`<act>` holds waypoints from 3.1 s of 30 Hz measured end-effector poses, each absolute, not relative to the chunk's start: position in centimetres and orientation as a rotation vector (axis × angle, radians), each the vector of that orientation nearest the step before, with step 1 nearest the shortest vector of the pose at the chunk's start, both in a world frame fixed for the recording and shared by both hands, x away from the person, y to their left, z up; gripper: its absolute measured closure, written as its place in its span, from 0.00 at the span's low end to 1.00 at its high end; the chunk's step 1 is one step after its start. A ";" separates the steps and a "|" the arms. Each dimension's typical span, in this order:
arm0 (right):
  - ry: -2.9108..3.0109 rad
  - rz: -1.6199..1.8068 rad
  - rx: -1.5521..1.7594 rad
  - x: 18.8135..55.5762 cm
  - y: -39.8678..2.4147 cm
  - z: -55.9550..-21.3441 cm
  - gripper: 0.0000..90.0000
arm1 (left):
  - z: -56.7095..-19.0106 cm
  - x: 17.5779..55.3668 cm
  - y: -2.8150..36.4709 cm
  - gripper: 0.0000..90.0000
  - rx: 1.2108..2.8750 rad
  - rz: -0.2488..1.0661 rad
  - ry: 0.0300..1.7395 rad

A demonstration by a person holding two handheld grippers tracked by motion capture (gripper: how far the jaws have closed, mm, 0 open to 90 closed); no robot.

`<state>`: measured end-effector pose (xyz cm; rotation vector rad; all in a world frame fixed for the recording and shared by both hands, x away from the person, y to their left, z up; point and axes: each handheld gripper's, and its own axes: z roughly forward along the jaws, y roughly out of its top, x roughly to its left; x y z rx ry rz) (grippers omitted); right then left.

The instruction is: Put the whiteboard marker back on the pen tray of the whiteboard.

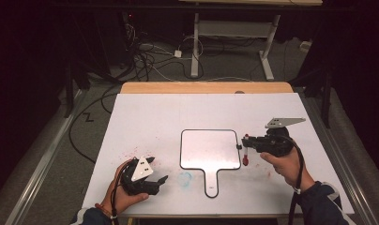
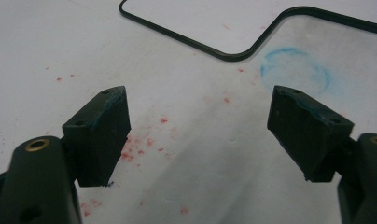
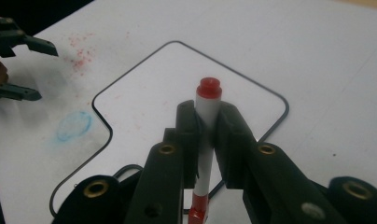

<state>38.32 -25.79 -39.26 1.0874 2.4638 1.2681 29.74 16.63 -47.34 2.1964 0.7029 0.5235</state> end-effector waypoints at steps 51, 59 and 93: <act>2.226 1.166 1.004 41.5 -25.5 -43.7 0.53 | -47.3 30.0 15.8 0.22 2.227 0.534 0.672; 2.109 1.190 0.792 37.6 -26.7 -41.4 0.42 | -47.2 30.1 16.1 0.22 2.216 0.554 0.692; 1.995 1.113 0.789 29.8 -31.6 -44.6 0.30 | -47.0 29.5 16.4 0.21 2.202 0.643 0.676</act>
